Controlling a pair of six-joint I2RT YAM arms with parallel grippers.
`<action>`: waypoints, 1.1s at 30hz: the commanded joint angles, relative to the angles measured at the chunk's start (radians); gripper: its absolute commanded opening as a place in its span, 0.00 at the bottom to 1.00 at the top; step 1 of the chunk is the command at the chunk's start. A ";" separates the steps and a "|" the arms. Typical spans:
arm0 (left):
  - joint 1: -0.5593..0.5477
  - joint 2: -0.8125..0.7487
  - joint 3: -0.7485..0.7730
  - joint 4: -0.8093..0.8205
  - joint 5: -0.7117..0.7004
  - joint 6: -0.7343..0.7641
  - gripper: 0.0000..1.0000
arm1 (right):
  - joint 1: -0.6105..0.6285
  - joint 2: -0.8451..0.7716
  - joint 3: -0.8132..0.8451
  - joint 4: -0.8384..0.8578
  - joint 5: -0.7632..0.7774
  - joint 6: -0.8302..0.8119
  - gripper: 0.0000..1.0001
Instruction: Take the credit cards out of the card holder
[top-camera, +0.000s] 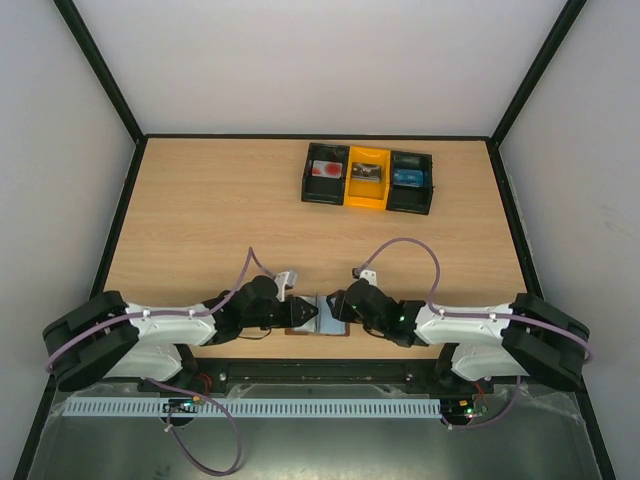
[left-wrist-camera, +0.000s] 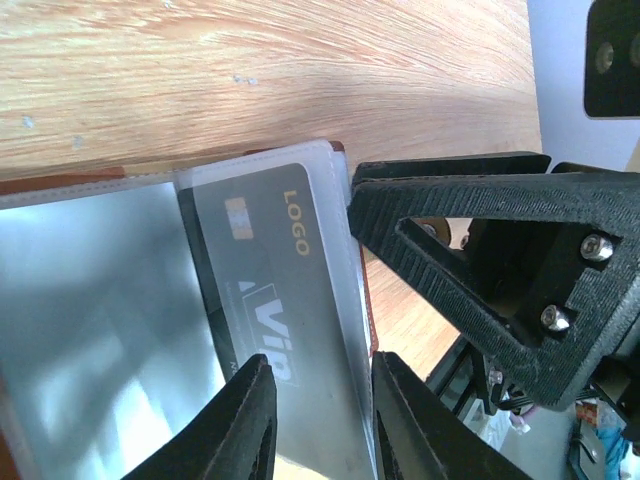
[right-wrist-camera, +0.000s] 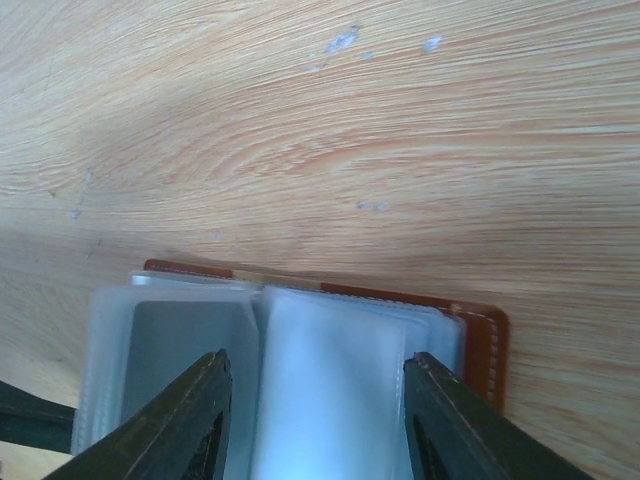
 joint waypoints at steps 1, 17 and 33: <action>-0.004 -0.043 -0.014 -0.083 -0.055 0.005 0.28 | 0.006 -0.050 -0.021 -0.078 0.085 -0.012 0.47; -0.004 -0.108 0.011 -0.195 -0.125 0.012 0.28 | 0.005 -0.115 -0.048 0.085 -0.036 -0.050 0.40; -0.005 -0.283 -0.004 -0.311 -0.236 -0.046 0.55 | 0.007 0.090 -0.079 0.376 -0.198 0.060 0.29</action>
